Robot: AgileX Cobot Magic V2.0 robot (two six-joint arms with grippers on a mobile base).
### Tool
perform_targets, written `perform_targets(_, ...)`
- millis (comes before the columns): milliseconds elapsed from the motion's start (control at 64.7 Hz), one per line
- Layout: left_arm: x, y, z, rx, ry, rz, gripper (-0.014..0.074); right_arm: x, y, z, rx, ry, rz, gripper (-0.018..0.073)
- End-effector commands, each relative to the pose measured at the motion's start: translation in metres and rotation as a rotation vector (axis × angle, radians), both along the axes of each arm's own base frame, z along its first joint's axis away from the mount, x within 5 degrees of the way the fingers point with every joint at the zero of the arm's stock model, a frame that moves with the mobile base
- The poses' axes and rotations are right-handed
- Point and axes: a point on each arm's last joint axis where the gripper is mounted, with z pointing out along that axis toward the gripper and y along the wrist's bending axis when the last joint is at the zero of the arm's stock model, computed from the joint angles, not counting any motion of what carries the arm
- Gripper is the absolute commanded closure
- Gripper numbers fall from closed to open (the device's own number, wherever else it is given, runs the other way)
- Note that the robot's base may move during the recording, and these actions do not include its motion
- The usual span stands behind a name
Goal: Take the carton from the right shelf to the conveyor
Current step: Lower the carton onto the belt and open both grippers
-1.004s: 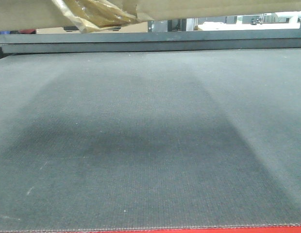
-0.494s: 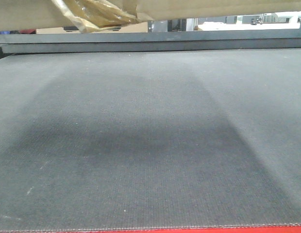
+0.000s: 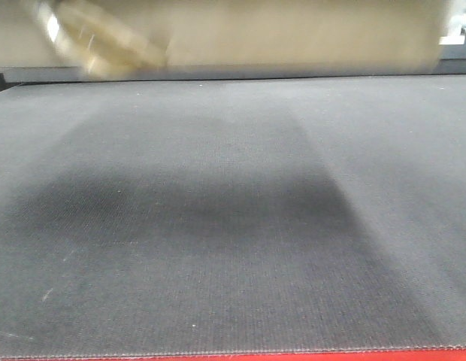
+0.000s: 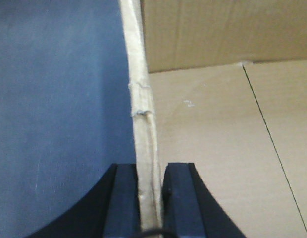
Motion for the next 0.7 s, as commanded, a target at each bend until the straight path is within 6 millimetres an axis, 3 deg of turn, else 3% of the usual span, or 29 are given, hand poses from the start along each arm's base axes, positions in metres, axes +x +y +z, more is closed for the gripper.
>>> perform_targets(0, 0.018, -0.003, -0.013, -0.001, -0.013, -0.003, 0.0613, 0.016, 0.012, -0.012, -0.002, 0.021, 0.02, 0.0628)
perform_targets(216, 0.048, -0.016, -0.063, 0.05, 0.025, -0.051, 0.0613, 0.056, 0.033, -0.059, -0.088, 0.123, 0.012, 0.0628)
perform_targets(448, 0.067, -0.025, -0.086, 0.072, 0.061, -0.067, 0.0609, 0.078, 0.042, -0.088, -0.154, 0.158, 0.003, 0.0606)
perform_targets(525, 0.069, -0.026, -0.089, 0.071, 0.07, -0.067, 0.0546, 0.079, 0.042, -0.089, -0.156, 0.16, 0.003, 0.0464)
perform_targets(680, 0.068, -0.028, -0.088, 0.044, 0.076, -0.07, 0.0234, 0.079, 0.042, -0.088, -0.154, 0.153, 0.002, 0.006)
